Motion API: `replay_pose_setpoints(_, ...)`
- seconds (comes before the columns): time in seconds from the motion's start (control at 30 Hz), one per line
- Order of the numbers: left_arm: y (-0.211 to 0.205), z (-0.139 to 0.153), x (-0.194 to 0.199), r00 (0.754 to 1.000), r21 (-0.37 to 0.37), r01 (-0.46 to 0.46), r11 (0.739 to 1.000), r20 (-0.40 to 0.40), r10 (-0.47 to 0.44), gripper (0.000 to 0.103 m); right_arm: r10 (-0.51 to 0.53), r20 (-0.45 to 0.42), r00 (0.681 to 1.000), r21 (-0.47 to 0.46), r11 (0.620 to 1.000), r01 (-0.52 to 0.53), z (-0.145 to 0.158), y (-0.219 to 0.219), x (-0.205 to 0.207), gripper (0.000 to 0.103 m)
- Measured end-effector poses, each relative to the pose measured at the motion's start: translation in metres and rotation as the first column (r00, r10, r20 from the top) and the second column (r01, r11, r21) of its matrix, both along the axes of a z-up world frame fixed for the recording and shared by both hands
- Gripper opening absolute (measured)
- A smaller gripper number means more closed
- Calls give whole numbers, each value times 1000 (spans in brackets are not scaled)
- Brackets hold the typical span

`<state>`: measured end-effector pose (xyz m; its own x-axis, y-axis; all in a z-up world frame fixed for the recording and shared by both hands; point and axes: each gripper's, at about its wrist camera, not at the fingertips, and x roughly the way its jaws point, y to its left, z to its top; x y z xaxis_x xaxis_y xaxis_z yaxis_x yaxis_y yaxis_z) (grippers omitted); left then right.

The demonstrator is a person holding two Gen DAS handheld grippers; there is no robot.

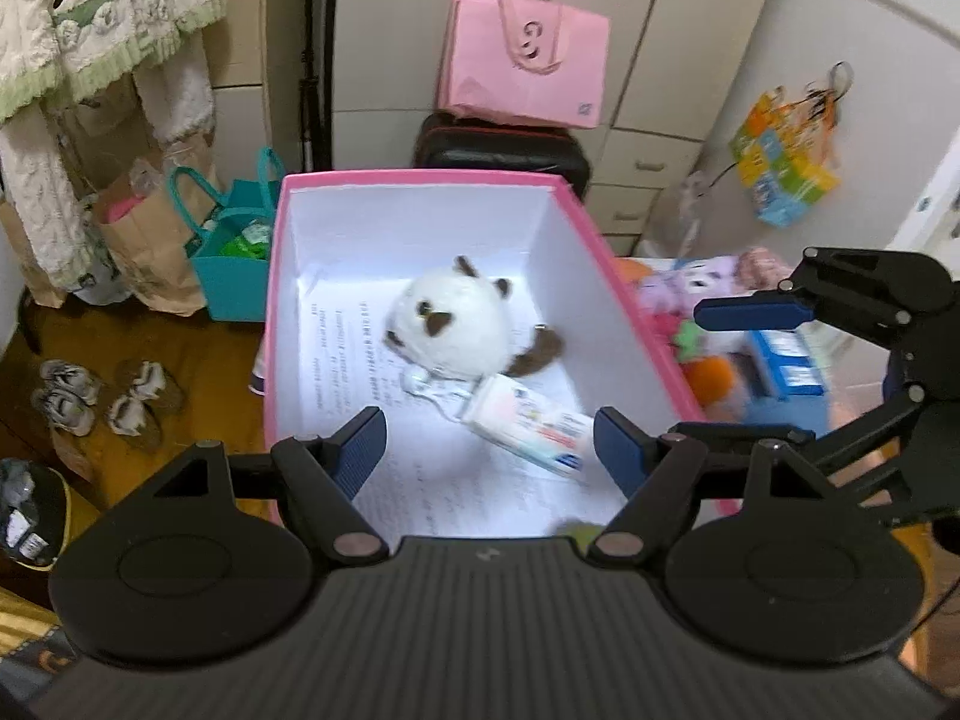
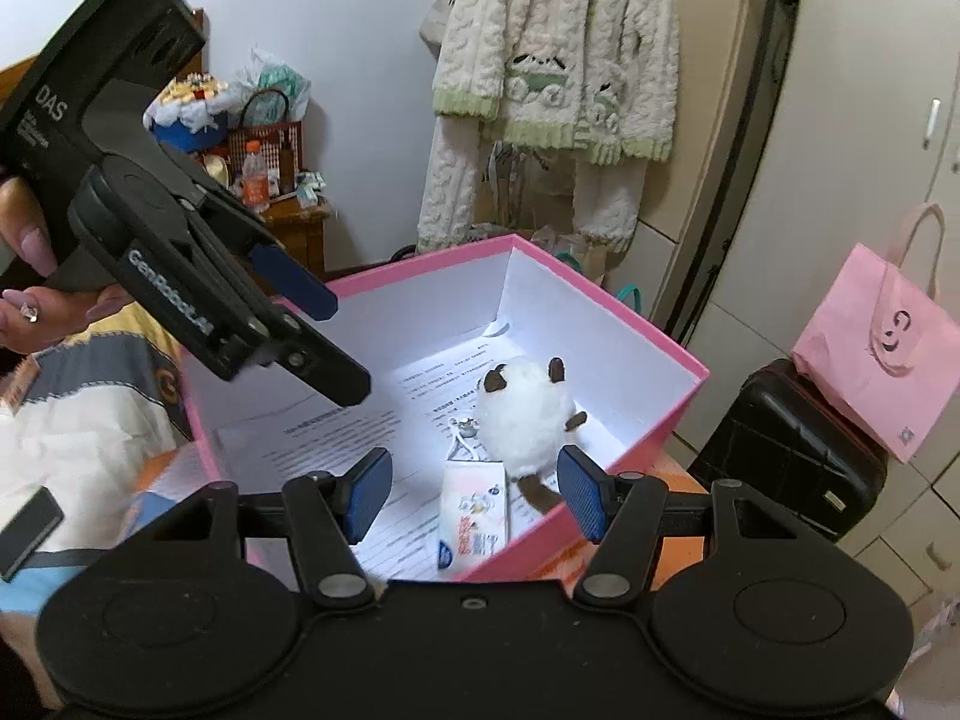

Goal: Organize soft objects
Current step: 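Open both grippers to drop the sponge and wipes pack into the box, then move both open grippers back toward the remaining toys on the table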

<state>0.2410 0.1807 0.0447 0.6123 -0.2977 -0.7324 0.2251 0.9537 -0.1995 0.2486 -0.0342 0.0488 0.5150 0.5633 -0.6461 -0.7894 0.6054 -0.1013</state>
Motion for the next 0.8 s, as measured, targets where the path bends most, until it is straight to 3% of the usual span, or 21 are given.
replay_pose_setpoints(0.27, -21, 33, -58, 994, 3, 67, 998, 84, -67, 78, -70, -41, 997, 82, 994, 73, 38, -52, -37, 66)
replay_pose_setpoints(0.43, -41, 46, -90, 985, 27, 120, 992, 124, -122, 80, -127, -23, 992, 107, 986, 129, 52, -88, -59, 66)
replay_pose_setpoints(0.8, -105, 47, -122, 956, 53, 264, 963, 116, -268, 80, -250, -20, 968, 116, 961, 251, 52, -152, -100, 66)
